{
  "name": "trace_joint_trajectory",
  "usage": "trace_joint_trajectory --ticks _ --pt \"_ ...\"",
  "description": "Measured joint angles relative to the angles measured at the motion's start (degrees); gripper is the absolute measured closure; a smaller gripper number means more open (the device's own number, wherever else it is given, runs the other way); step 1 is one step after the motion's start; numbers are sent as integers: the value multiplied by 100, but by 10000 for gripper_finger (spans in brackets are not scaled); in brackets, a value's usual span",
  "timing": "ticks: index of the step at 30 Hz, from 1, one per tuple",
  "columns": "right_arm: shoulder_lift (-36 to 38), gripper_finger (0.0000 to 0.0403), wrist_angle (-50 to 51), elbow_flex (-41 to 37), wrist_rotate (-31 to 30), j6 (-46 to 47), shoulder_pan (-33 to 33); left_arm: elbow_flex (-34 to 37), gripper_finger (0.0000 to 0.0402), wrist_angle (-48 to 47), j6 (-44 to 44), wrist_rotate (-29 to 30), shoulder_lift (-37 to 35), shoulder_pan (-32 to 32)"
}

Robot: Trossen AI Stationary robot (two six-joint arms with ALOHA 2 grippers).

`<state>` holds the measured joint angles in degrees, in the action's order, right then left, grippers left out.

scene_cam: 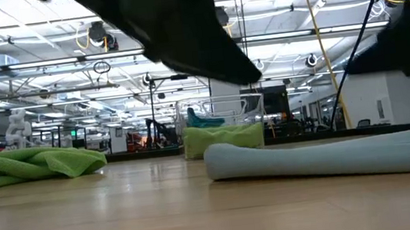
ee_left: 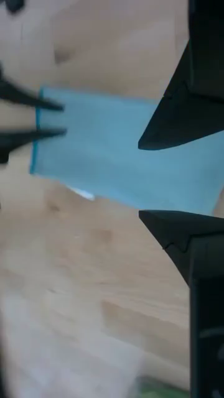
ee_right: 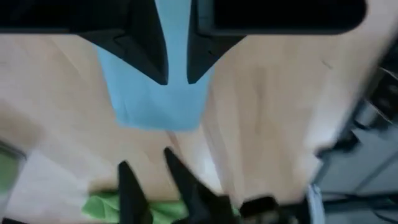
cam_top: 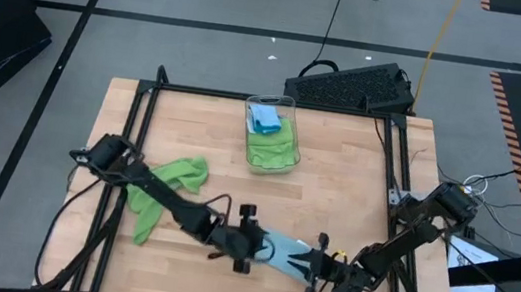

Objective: Fold microfiber towels
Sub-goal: Put the blue towel into the transparent bin

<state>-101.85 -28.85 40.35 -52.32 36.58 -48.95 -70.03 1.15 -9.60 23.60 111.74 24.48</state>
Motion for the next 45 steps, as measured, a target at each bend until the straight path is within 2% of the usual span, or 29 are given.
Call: trace_joint_trajectory --ticks 3,6,8,14,19,22,25,31,33,36,39,42,43,45 --pt "225 321 138 5 12 -27 9 -221 231 -144 426 450 4 433" --pt "459 301 697 5 11 162 13 -581 231 -378 636 1049 128 824" --pt "618 294 1169 5 14 382 13 -792 231 -850 600 1237 211 982" --pt "1060 291 2099 1 308 989 -66 -1508 224 -1906 287 1117 557 1034" --pt "1104 291 2044 5 356 1091 -245 -1740 172 -2056 875 627 1122 861" --pt "1100 291 2041 5 306 1231 -375 -1767 146 -2123 1000 609 1422 761" --pt "1104 291 1986 5 290 1309 -483 -1782 144 -2253 946 764 1533 685" --pt "1102 291 1968 5 254 1335 -559 -1787 179 -2364 953 912 1596 538" --pt "1102 291 1963 5 252 1350 -555 -1787 191 -2445 969 805 1595 457" --pt "1102 291 1919 5 212 1335 -551 -1797 218 -2602 904 333 1579 265" --pt "1079 291 1807 5 -40 1295 -549 -1795 274 -2625 895 231 1581 169" --pt "902 291 1375 5 -44 842 -491 -1781 358 -2623 957 235 1561 113" --pt "803 291 1140 5 -42 729 -450 -1774 376 -2658 957 274 1541 91" --pt "557 291 640 16 -27 424 -344 -1756 382 -2723 947 312 1458 23"
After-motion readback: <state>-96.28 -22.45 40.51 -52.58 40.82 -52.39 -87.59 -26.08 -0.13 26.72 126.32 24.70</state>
